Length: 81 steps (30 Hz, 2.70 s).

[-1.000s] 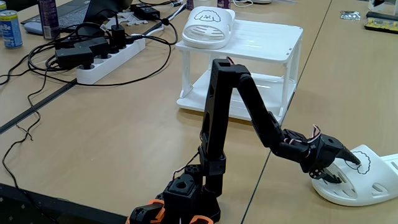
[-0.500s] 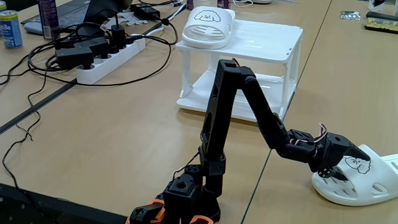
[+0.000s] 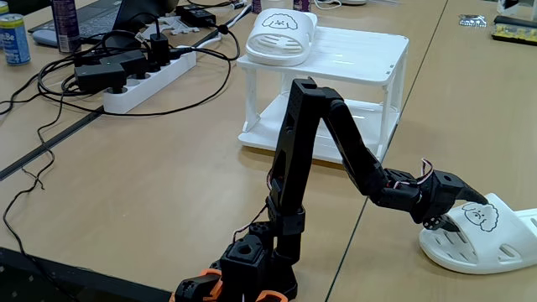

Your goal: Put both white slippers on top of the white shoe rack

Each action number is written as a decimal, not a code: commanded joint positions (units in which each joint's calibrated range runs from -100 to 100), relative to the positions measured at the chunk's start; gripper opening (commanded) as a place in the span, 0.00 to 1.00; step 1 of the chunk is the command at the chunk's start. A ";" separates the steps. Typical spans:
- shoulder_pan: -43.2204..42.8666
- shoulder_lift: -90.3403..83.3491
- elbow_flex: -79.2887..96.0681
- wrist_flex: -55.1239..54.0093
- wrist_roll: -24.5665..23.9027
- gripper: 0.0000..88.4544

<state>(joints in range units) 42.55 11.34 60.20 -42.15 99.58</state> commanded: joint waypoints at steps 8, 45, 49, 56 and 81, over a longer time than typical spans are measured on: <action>1.70 -0.95 -1.42 -1.34 0.42 0.27; -6.77 -25.60 -19.56 17.56 0.42 0.01; -7.51 -28.38 -26.32 27.13 0.42 0.01; -12.45 -30.99 -37.60 37.06 0.42 0.01; -37.28 -25.01 -53.21 46.37 0.42 0.01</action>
<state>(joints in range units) 7.64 -13.32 15.00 4.38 99.58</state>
